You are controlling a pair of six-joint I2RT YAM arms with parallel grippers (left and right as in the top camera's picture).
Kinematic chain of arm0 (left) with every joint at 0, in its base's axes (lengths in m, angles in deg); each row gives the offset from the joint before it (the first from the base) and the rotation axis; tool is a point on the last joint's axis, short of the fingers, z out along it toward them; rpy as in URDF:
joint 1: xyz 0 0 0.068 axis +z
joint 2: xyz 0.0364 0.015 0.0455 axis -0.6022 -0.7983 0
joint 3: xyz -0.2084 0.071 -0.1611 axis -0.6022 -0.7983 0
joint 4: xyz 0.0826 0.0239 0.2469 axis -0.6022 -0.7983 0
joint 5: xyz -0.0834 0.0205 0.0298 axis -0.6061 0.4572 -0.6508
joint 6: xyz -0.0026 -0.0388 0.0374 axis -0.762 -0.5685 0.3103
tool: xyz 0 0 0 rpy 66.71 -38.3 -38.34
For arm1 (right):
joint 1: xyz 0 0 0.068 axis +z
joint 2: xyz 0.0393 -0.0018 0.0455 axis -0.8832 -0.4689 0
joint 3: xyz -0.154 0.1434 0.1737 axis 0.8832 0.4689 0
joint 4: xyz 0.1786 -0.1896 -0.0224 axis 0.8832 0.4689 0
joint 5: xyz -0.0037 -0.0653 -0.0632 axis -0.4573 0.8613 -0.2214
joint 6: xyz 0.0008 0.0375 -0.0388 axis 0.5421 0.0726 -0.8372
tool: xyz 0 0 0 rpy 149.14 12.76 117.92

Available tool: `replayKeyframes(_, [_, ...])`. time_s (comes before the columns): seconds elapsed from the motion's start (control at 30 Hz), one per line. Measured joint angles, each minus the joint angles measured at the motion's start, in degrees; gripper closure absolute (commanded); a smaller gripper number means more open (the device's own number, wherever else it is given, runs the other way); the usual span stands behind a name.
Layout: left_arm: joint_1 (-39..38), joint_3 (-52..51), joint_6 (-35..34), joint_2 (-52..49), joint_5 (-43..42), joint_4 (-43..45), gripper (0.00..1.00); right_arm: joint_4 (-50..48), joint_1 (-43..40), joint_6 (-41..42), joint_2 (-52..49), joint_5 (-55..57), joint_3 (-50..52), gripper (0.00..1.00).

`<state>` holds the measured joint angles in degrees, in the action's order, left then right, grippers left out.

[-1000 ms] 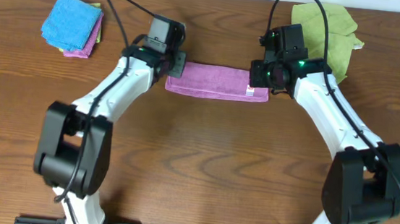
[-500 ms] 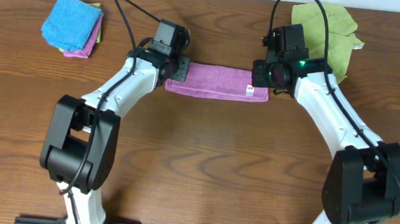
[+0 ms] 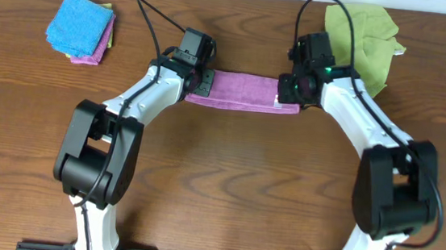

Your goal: Fold the cloth

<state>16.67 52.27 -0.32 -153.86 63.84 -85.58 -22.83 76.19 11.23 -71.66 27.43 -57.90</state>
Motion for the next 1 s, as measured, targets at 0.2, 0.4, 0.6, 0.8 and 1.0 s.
replayKeyframes(0.2, [0.0,0.0,-0.1,-3.1,0.5,0.0,0.94,0.1,0.0,0.0,-2.8,0.7,0.0,0.98])
replayKeyframes(0.4, [0.0,0.3,-0.1,-4.0,0.6,-1.2,0.94,2.6,0.0,0.0,-5.9,2.1,0.0,0.98])
replayKeyframes(0.6, [-0.1,1.7,-1.4,-3.9,0.5,-8.4,0.94,6.9,0.0,0.3,-5.8,2.1,-0.5,0.98])
replayKeyframes(0.8, [-0.2,2.3,-3.4,-3.4,-0.1,-15.3,0.94,11.4,0.1,2.7,-5.8,1.9,-0.8,0.98])
replayKeyframes(1.0, [-0.3,2.4,-4.7,-3.2,-0.5,-18.0,0.94,15.5,0.5,3.6,-5.8,1.9,-0.8,0.98])
